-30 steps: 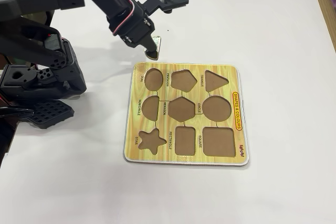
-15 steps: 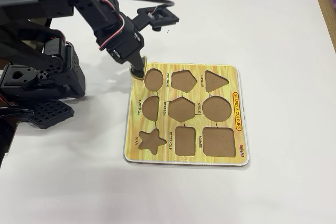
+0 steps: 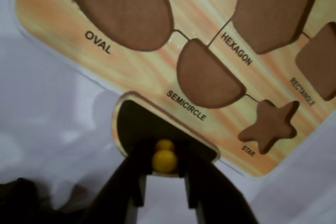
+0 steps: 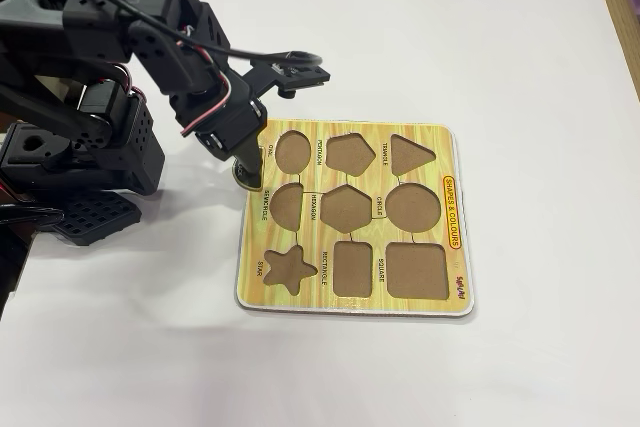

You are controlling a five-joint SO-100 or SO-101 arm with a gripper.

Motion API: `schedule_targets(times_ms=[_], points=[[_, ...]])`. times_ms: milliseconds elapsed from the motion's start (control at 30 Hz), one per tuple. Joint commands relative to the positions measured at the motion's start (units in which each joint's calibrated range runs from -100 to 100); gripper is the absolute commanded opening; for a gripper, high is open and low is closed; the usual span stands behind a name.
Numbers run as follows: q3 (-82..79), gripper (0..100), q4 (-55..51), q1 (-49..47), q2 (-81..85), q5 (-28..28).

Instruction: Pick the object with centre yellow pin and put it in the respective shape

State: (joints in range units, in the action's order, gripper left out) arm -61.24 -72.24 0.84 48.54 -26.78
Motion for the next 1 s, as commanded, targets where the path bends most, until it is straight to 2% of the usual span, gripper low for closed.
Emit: schedule_targets(times_ms=[0,467,967], points=[[0.5,1,0.7,3.9,-0.6,1.5],[7.2,1,9.7,5.6,-15.2,1.6],[17.6,1,9.8,7.0,-25.7,1.5]])
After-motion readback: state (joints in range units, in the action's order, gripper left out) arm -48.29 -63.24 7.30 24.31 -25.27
